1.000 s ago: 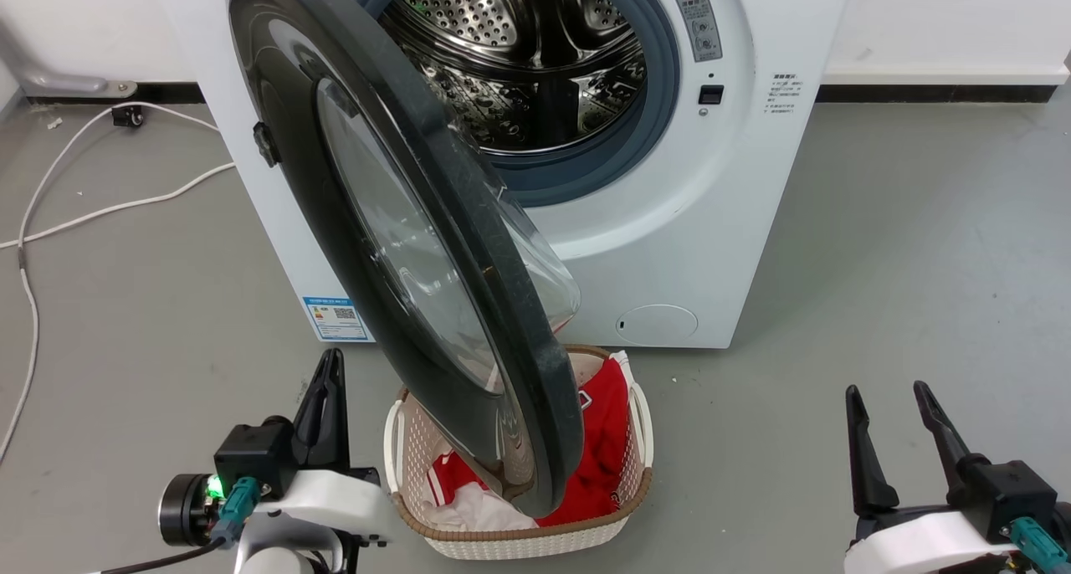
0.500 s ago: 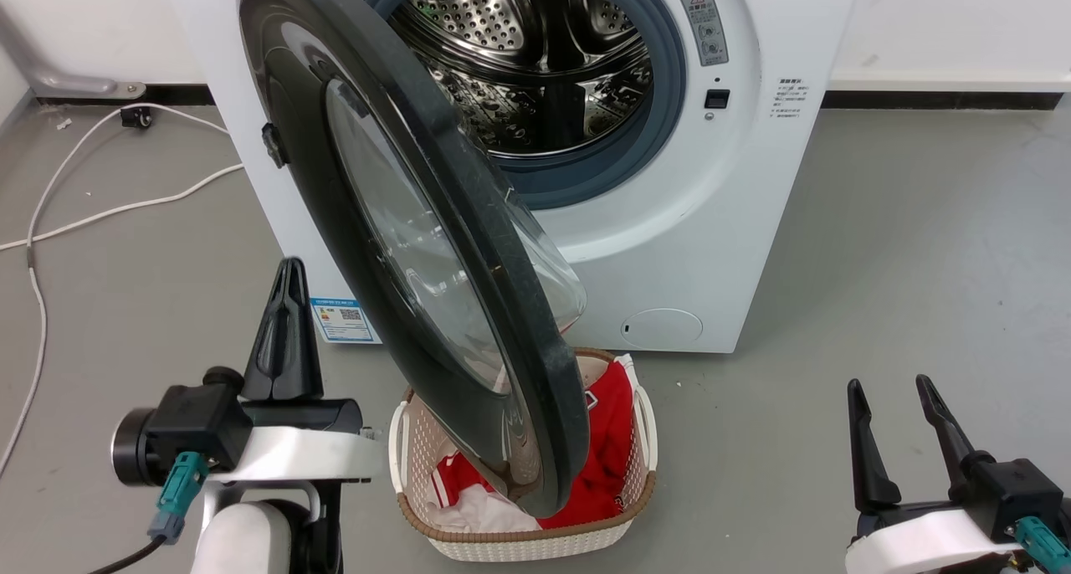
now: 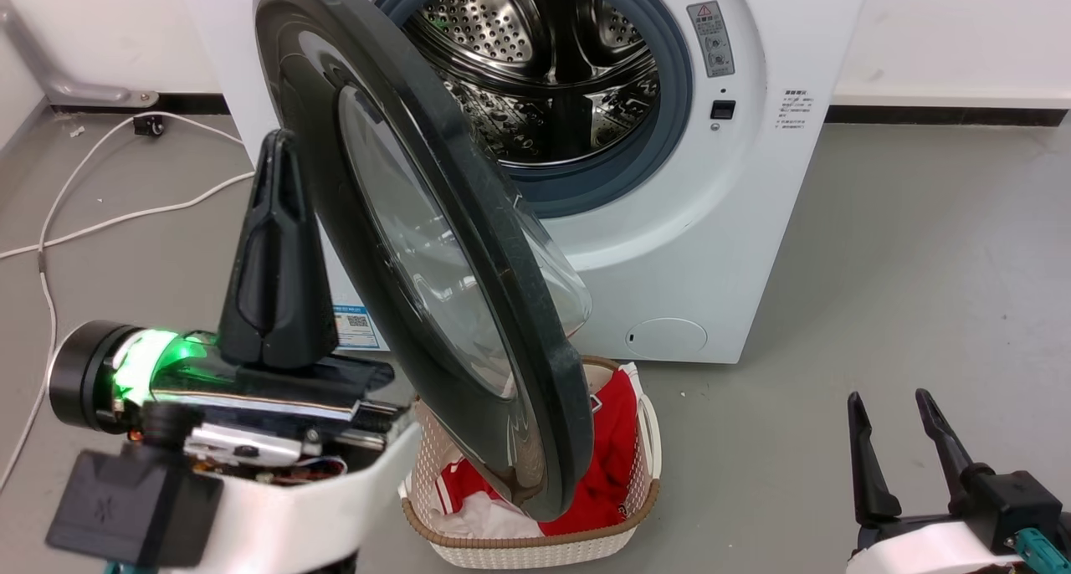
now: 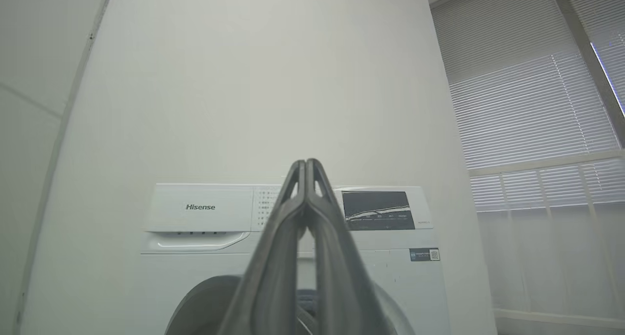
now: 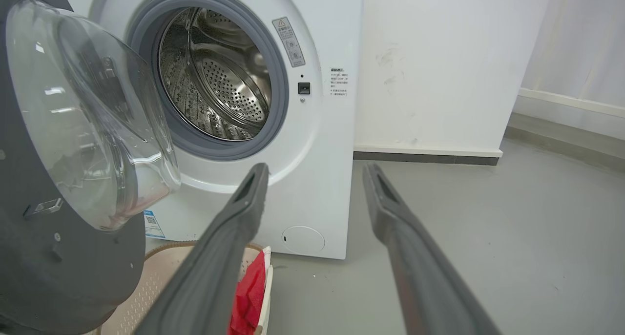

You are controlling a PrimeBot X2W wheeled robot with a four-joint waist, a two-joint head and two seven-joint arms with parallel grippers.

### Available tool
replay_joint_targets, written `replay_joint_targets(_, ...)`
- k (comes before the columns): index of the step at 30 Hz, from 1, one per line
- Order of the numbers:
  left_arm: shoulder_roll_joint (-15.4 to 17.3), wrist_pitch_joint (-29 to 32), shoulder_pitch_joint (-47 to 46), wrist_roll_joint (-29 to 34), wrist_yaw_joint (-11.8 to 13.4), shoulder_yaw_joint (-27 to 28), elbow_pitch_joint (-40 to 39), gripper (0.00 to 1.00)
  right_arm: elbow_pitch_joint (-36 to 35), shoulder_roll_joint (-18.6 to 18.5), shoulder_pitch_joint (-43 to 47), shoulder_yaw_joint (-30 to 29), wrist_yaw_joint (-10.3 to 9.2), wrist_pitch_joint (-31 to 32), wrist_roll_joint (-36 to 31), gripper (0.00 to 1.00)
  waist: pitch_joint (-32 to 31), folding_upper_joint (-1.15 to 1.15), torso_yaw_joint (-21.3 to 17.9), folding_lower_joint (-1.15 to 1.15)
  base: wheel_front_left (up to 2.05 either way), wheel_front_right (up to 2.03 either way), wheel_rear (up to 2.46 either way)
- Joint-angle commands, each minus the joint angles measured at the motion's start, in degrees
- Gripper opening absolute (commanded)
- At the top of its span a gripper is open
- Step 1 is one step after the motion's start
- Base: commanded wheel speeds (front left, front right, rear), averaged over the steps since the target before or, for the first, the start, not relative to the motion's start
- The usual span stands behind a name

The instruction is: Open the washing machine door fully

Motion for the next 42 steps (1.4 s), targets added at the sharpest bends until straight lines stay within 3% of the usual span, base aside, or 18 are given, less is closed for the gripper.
replay_joint_targets(1,0.08,-0.11,-0.21,0.43,-0.40,-0.77,-0.90,0.00,0.10,0.20,0.68,-0.07,-0.04,-0.10,0.20,1.00,-0.08,0.00,-0.03,0.00,0.00,0.00,0.00)
replay_joint_targets(10,0.08,4.47,2.66,-1.91,-3.22,-13.09,-2.58,0.00,0.26,0.20,0.55,0.04,-0.04,-0.10,0.42,1.00,-0.10,0.00,-0.49,0.00,0.00,0.00,0.00)
replay_joint_targets(19,1.27,12.45,8.97,-4.84,-4.63,-21.84,4.83,0.00,0.49,0.20,0.07,0.05,-0.04,-0.10,0.21,1.00,0.36,0.00,-0.47,0.00,0.00,0.00,0.00)
replay_joint_targets(26,2.24,14.29,12.72,-6.65,-5.39,-26.82,12.71,0.00,0.68,0.20,-0.50,0.11,-0.04,-0.10,0.16,1.00,1.08,0.00,-0.47,0.00,0.00,0.00,0.00)
replay_joint_targets(31,2.45,13.26,13.66,-6.98,-5.20,-27.81,18.28,0.00,0.94,0.20,-0.94,0.44,-0.04,-0.10,0.38,1.00,1.66,0.00,-0.71,0.00,0.00,0.00,0.00)
replay_joint_targets(42,1.27,8.07,8.85,-7.07,-1.75,-24.28,26.61,0.00,1.41,0.20,-2.05,0.85,-0.04,-0.10,0.79,1.00,3.03,0.00,-1.13,0.00,0.00,0.00,0.00)
